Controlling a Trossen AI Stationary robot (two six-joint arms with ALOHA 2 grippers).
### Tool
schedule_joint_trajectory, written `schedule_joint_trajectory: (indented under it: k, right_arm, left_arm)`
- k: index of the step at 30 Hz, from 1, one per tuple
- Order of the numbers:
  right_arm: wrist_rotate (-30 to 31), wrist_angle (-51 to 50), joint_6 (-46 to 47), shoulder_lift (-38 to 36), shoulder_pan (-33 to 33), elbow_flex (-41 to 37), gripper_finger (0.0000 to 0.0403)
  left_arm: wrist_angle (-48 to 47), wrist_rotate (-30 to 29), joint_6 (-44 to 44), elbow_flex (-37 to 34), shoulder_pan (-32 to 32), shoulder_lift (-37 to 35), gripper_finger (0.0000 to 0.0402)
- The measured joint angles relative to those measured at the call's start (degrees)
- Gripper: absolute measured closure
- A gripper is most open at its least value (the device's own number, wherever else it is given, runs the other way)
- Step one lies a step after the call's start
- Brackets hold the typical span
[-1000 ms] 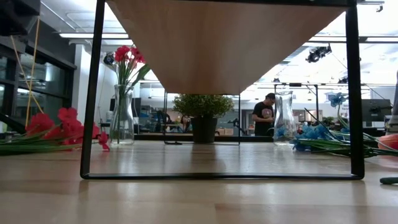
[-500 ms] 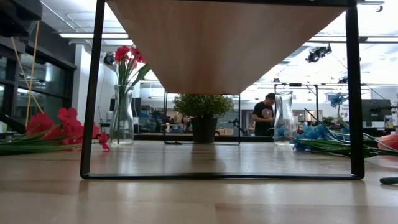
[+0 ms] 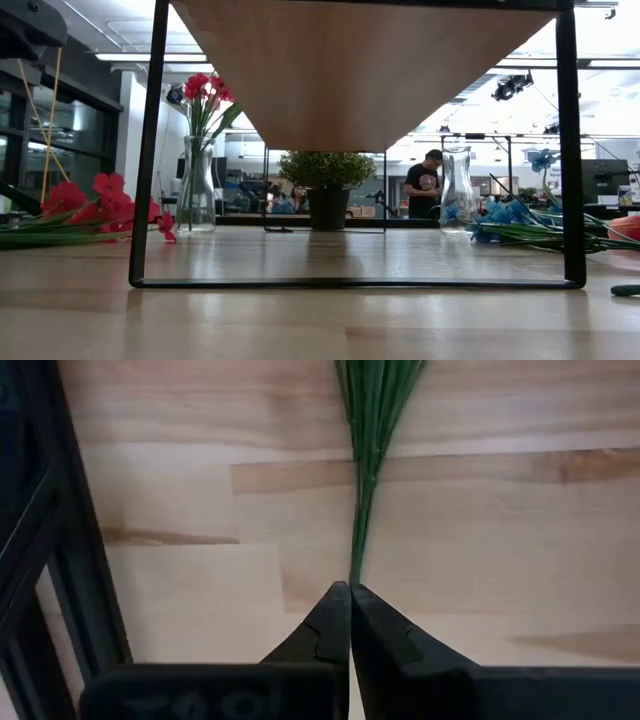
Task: Pick and place flowers into a vace then onto a shelf
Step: Put the orange flowers into the left transparent vase
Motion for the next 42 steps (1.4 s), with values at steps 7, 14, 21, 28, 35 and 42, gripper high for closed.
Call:
schedule_joint_trajectory:
  k: [7, 14, 21, 28, 35, 42]
  right_arm:
    - [0.0, 0.0, 0.1, 0.0, 0.0, 0.0, 0.0167]
    - [0.0, 0.0, 0.3, 0.0, 0.0, 0.0, 0.0167]
    - [0.0, 0.0, 0.2, 0.0, 0.0, 0.0, 0.0167]
    - [0.0, 0.0, 0.1, 0.0, 0.0, 0.0, 0.0167]
    - [0.0, 0.0, 0.1, 0.0, 0.0, 0.0, 0.0167]
    - [0.0, 0.0, 0.2, 0.0, 0.0, 0.0, 0.0167]
  left_arm:
    - [-0.2, -0.1, 1.1, 0.0, 0.0, 0.0, 0.0358]
    - [-0.3, -0.8, 1.3, 0.0, 0.0, 0.0, 0.034]
    - [-0.3, -0.8, 1.8, 0.0, 0.0, 0.0, 0.0241]
    - [1.1, -1.0, 4.0, 0.0, 0.0, 0.0, 0.0147]
    - [1.2, -1.0, 4.1, 0.0, 0.0, 0.0, 0.0101]
    - [3.0, -3.6, 5.5, 0.0, 0.0, 0.0, 0.0099]
